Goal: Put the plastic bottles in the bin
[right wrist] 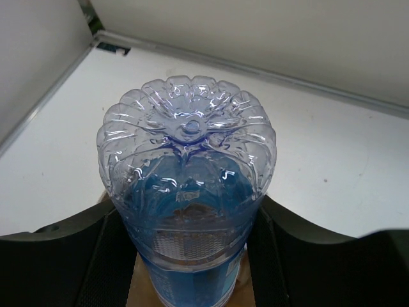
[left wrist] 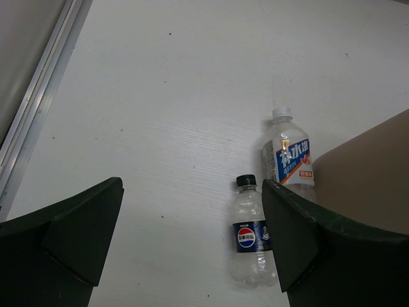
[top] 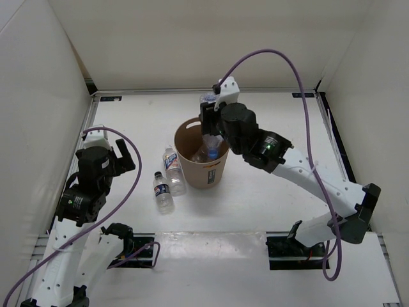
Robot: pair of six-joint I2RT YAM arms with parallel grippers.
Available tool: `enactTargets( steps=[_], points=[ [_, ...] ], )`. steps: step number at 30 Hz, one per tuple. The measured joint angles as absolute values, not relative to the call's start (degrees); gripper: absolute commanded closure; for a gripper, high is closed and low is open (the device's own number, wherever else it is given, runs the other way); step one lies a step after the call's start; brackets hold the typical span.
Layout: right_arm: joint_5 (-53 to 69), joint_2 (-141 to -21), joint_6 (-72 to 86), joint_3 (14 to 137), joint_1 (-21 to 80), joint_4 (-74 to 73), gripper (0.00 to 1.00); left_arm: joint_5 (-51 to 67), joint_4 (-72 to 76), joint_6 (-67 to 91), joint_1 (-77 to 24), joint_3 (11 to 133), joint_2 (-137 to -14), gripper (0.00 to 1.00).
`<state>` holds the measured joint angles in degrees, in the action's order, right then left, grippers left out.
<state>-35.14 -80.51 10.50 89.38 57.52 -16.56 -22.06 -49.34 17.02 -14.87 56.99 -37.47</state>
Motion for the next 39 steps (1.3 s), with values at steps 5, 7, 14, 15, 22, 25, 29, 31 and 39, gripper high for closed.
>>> enactTargets(
  steps=[5, 7, 14, 15, 22, 25, 29, 31, 39],
  points=[
    [-34.28, -81.03, 12.16, 85.67, 57.95, -16.58, 0.56, -22.06, -49.34, 16.99, -14.87, 56.99, -37.45, 0.0],
    [-34.13, -81.01, 13.41, 84.68, 57.45, -16.71, 0.43, -22.06, -49.34, 17.02, -14.87, 56.99, -37.45, 0.0],
    [-32.64, -79.94, 15.7, 83.77, 55.75, -19.53, 0.1, -21.78, -49.32, 16.95, -14.87, 57.01, -37.45, 0.0],
    [-32.64, -79.24, 15.94, 83.79, 55.72, -20.45, 0.1, -21.78, -49.32, 16.95, -14.87, 56.99, -37.45, 0.0],
    [-32.95, -69.6, 17.69, 84.53, 56.14, -24.27, 0.1, -20.95, -49.19, 16.75, -14.87, 56.99, -37.47, 0.0],
    [-30.59, -63.31, 20.05, 84.53, 53.34, -25.67, 0.1, -18.13, -48.03, 16.49, -14.85, 56.51, -38.24, 0.0],
    [-23.14, -56.03, 23.16, 84.53, 46.74, -29.19, 0.1, -10.11, -46.15, 16.73, -14.9, 55.51, -43.07, 0.0],
    [-20.16, -53.58, 23.94, 84.47, 46.0, -31.83, 0.1, -6.2, -45.71, 17.5, -15.03, 55.53, -47.27, 0.0],
    [-18.0, -50.22, 24.86, 84.03, 53.1, -42.19, 0.1, 3.68, -46.59, 27.27, -15.46, 52.36, -58.0, 0.0]
  ],
)
